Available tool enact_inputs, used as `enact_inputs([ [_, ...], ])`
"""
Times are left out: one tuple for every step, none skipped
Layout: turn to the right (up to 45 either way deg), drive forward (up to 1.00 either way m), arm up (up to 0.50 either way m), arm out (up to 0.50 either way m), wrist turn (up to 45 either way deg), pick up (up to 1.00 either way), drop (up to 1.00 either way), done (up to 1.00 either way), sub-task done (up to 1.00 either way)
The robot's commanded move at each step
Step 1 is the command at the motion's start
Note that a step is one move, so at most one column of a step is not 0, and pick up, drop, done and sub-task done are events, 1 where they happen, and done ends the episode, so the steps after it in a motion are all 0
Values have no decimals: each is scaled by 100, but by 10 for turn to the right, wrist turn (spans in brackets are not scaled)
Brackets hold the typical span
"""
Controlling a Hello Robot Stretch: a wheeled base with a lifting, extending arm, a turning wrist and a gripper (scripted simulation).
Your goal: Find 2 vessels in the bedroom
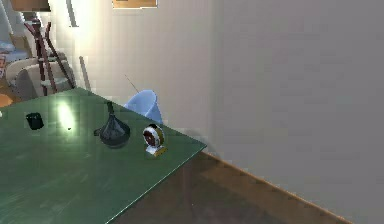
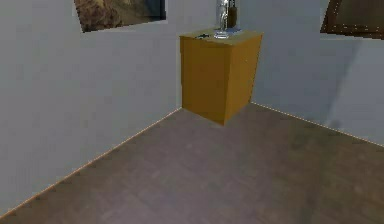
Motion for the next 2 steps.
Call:
enact_inputs([
  [-210, 0, 0, 0, 0, 0, 0, 0, 0],
  [0, 0, 0, 0, 0, 0, 0, 100, 0],
])
